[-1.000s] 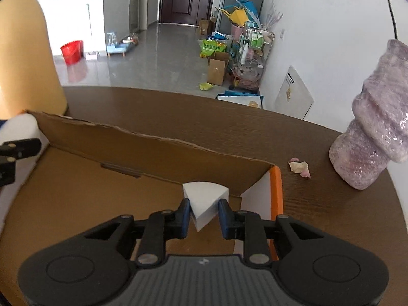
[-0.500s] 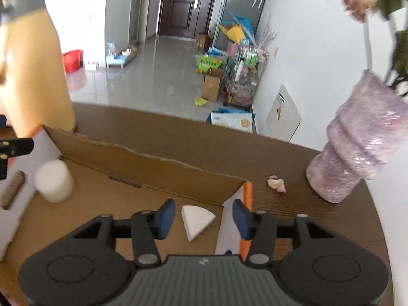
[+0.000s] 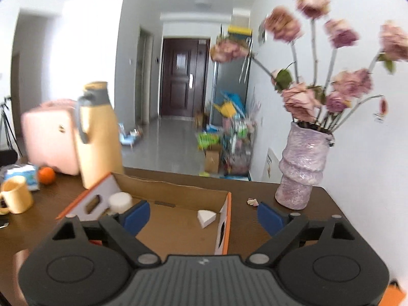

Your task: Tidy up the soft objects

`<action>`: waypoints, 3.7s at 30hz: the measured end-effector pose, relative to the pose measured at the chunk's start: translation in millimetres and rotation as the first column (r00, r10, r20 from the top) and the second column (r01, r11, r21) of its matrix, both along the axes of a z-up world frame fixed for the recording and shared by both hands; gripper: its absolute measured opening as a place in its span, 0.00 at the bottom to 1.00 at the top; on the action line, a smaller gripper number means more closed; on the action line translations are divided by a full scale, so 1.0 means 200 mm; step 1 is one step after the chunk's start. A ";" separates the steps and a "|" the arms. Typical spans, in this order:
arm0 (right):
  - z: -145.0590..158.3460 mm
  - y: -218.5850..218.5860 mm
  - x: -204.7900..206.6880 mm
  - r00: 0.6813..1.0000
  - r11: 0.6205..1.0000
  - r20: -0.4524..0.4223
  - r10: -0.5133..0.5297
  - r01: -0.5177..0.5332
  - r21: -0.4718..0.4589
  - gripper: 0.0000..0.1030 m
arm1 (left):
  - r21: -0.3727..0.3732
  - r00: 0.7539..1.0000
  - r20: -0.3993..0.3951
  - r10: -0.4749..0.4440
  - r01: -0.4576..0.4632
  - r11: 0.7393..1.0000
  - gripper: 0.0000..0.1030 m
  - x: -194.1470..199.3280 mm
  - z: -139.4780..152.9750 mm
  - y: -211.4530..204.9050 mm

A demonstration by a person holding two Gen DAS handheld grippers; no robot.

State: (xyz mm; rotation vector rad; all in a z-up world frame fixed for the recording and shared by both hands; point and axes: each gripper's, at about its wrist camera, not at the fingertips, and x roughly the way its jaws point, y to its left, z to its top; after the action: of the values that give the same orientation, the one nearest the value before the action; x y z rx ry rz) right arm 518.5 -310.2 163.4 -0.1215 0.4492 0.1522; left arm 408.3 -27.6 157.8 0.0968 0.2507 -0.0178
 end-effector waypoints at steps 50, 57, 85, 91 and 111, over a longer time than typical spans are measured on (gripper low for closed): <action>-0.66 0.66 -0.91 0.968 0.907 -0.064 0.243 -0.204 0.369 0.46 | -0.289 0.938 -0.277 -0.207 0.125 0.949 0.59 0.07 -0.62 0.45; -0.72 0.77 -0.69 0.958 0.898 -0.118 0.260 -0.195 0.395 0.34 | -0.383 0.907 -0.281 -0.315 0.195 0.903 0.24 0.04 -0.68 0.48; -0.81 0.28 -1.51 0.911 0.863 -0.197 0.362 -0.248 0.439 0.43 | -0.522 0.861 -0.302 -0.409 0.209 0.827 0.44 -0.93 -0.80 0.27; -0.84 0.25 -1.43 0.931 0.864 -0.201 0.304 -0.181 0.469 0.29 | -0.527 0.851 -0.329 -0.409 0.194 0.828 0.26 -0.86 -0.82 0.23; -0.90 0.23 -1.25 0.927 0.804 -0.242 0.286 -0.095 0.587 0.25 | -0.550 0.845 -0.378 -0.379 0.124 0.826 0.28 -0.74 -0.84 0.24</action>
State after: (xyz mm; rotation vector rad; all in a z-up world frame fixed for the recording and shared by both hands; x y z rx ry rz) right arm 267.9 -264.9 -16.6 0.4590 0.7009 0.5100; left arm 259.7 19.7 -11.2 -0.4141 0.7203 -0.3885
